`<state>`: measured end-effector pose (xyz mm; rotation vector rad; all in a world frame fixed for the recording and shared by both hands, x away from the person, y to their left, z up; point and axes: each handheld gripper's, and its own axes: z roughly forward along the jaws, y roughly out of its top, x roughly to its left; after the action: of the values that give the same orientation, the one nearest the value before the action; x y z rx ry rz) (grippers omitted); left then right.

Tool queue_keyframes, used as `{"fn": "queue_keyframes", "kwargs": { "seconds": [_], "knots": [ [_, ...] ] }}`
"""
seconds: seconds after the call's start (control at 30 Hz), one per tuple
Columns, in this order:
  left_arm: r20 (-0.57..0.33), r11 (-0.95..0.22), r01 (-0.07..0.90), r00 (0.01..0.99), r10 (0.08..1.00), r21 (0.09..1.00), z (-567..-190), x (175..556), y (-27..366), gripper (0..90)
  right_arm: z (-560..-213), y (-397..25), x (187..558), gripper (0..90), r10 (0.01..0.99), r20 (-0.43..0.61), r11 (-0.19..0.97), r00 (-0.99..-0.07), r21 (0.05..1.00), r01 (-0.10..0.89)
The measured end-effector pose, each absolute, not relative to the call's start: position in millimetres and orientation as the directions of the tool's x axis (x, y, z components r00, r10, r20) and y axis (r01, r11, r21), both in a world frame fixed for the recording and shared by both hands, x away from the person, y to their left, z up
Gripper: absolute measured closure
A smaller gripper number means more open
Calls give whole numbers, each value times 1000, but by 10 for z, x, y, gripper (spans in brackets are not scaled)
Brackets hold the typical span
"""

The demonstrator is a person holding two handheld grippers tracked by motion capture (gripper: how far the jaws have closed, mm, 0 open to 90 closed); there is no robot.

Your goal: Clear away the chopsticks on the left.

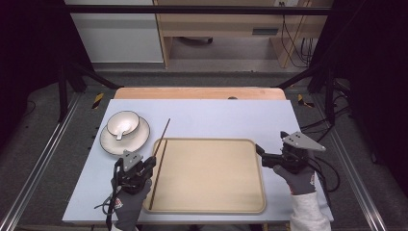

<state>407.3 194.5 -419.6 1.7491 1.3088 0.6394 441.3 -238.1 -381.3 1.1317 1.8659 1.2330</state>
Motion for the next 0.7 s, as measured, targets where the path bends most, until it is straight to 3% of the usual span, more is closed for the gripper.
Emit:
{"fn": "queue_keyframes", "kwargs": {
  "seconds": [0.7],
  "knots": [
    [-136, -40, 542, 281, 950, 839, -4612, 3925, 1717, 841, -3845, -2344, 4434, 41, 895, -48, 210, -443, 922, 325]
  ]
}}
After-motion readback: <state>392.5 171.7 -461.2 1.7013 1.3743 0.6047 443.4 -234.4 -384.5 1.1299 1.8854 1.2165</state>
